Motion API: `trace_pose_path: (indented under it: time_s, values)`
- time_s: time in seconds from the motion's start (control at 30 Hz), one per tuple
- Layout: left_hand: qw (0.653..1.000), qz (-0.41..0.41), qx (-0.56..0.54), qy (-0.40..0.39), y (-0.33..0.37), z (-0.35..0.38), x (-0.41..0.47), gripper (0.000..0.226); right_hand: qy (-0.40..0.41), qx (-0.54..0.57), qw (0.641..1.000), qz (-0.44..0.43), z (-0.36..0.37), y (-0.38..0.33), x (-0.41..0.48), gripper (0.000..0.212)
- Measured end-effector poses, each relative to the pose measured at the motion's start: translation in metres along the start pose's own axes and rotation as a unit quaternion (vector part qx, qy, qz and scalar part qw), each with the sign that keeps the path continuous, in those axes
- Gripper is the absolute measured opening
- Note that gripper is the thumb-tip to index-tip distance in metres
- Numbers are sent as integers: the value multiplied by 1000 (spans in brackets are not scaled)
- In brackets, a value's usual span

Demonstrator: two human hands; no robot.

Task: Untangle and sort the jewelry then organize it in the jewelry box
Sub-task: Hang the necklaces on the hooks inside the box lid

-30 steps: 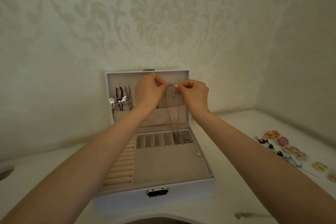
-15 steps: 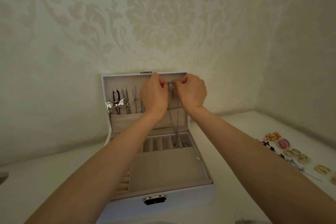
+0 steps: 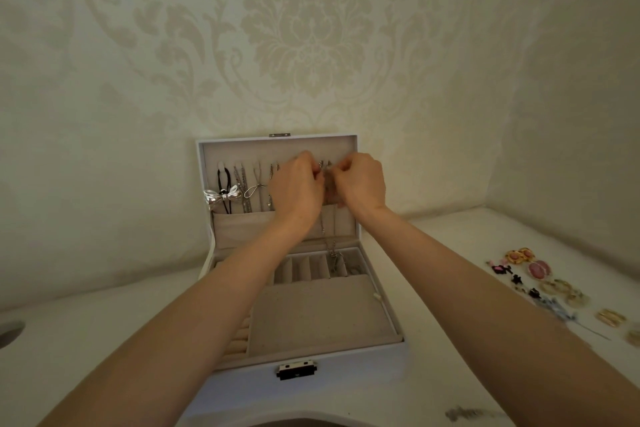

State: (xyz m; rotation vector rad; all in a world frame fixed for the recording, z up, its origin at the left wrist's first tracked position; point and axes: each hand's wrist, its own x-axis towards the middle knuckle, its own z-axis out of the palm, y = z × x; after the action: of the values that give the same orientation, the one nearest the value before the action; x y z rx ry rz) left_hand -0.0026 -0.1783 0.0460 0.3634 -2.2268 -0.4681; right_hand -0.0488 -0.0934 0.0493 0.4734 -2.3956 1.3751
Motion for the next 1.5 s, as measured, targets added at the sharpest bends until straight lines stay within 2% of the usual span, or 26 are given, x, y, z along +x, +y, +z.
trace_pose_path:
  time_s: [0.17, 0.3, 0.43, 0.5, 0.6, 0.8, 1.3, 1.5]
  values:
    - [995, -32, -93, -14, -7, 3, -16, 13, -48, 168, 984, 43, -3, 11, -18, 8]
    - [988, -67, -129, -60, -13, 7, -28, 11, -92, 180, 977, 60, -2, 19, -32, 13]
    - [982, -93, -147, -77, -19, 10, -32, 8, -70, 212, 972, 77, 0, 29, -41, 8]
    - [981, -93, -151, -80, -21, 9, -33, 5, -53, 193, 978, 63, 1, 35, -42, 7]
    - [986, -88, -120, -78, -23, 6, -33, 15, -27, 139, 990, 23, 2, 42, -39, 11]
    - [989, -92, -84, -84, -23, 9, -33, 12, -40, 84, 996, -1, 0, 46, -35, 22]
    - [991, -78, -62, -92, -23, 5, -32, 9, -92, 86, 992, 7, -13, 43, -34, 8]
    - [991, -60, -62, -101, -24, 3, -29, 8, -79, 108, 991, 7, -11, 44, -34, 15]
